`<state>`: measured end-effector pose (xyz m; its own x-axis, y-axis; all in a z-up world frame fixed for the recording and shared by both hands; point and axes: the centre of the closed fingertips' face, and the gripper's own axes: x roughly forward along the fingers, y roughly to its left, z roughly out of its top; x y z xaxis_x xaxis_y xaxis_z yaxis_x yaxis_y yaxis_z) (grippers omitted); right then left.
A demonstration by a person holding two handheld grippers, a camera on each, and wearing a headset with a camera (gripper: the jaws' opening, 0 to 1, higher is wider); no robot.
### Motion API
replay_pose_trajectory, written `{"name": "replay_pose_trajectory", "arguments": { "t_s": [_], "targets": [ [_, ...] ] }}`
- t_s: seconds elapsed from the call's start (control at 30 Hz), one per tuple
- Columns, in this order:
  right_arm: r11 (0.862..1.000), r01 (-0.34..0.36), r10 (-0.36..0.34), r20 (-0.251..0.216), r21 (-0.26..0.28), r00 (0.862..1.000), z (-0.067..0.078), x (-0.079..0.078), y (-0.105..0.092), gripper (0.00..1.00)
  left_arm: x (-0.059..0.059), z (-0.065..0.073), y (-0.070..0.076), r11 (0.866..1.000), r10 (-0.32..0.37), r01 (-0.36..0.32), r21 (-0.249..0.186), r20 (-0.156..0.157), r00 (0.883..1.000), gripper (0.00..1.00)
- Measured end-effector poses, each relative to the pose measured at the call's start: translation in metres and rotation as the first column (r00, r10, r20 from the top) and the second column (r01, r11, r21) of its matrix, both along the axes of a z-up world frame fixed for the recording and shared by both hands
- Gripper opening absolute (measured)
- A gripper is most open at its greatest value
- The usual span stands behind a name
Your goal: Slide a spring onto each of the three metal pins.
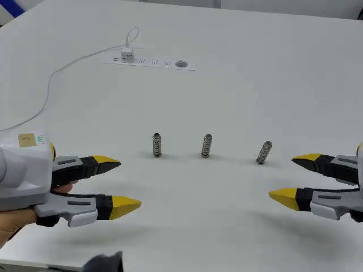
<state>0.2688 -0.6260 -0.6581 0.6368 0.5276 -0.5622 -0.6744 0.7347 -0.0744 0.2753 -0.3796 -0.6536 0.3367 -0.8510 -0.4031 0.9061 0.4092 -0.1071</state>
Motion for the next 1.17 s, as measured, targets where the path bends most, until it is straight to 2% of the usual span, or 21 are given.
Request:
{"name": "replay_pose_trajectory", "arguments": {
  "t_s": [1.17],
  "targets": [
    [1.0,0.02,-0.02,0.006,0.008,1.0,0.0037,-0.009,-0.0083,0.59,0.0006,0.0001,0.0003,1.0,0.007,-0.007,0.003,-0.006,1.0,0.6]
  ]
}}
